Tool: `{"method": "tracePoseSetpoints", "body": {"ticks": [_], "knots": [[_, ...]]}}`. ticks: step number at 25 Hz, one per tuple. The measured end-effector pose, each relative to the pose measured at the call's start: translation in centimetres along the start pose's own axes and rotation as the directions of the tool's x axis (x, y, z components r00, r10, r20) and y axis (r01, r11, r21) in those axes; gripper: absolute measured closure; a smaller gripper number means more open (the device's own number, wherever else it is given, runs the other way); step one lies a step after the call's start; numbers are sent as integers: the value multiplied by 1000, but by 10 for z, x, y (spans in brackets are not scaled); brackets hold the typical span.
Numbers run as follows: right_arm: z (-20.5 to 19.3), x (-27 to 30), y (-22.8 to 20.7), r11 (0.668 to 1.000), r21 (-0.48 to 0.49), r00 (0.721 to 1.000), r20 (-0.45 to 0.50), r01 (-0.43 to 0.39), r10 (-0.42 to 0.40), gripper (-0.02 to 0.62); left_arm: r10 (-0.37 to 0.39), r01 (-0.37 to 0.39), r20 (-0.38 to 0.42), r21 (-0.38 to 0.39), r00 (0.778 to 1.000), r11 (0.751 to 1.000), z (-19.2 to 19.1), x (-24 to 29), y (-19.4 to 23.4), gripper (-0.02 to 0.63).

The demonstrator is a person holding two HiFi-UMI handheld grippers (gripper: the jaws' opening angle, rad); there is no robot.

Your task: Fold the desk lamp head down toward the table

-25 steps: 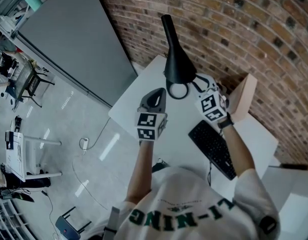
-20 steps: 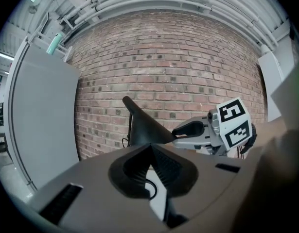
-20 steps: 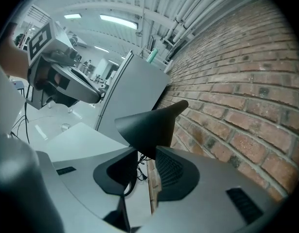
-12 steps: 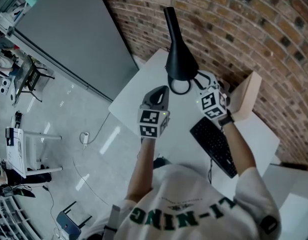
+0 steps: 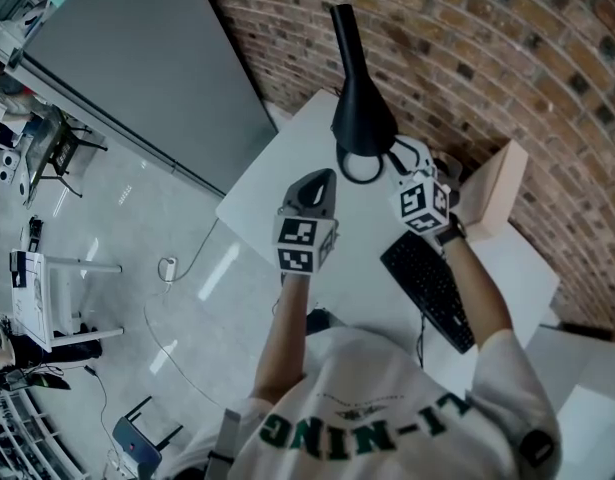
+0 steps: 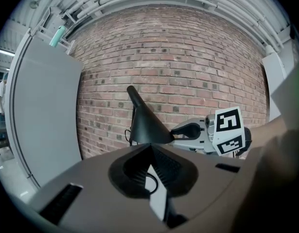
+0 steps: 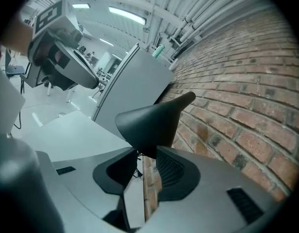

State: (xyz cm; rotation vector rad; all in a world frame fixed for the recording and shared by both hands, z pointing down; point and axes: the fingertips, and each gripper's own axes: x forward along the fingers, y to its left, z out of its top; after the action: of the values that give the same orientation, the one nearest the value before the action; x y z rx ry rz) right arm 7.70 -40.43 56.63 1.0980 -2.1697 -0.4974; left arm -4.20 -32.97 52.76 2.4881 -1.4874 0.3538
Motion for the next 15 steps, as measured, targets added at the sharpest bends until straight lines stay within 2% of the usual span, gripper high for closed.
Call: {"method": "tracePoseSetpoints", "body": {"ticks": [15], "knots": [[-13,19,3,999,-23,1000,-10,29,-29,477,12,-12,-21,-19,1000,1000,-9,-3,8,612]]}}
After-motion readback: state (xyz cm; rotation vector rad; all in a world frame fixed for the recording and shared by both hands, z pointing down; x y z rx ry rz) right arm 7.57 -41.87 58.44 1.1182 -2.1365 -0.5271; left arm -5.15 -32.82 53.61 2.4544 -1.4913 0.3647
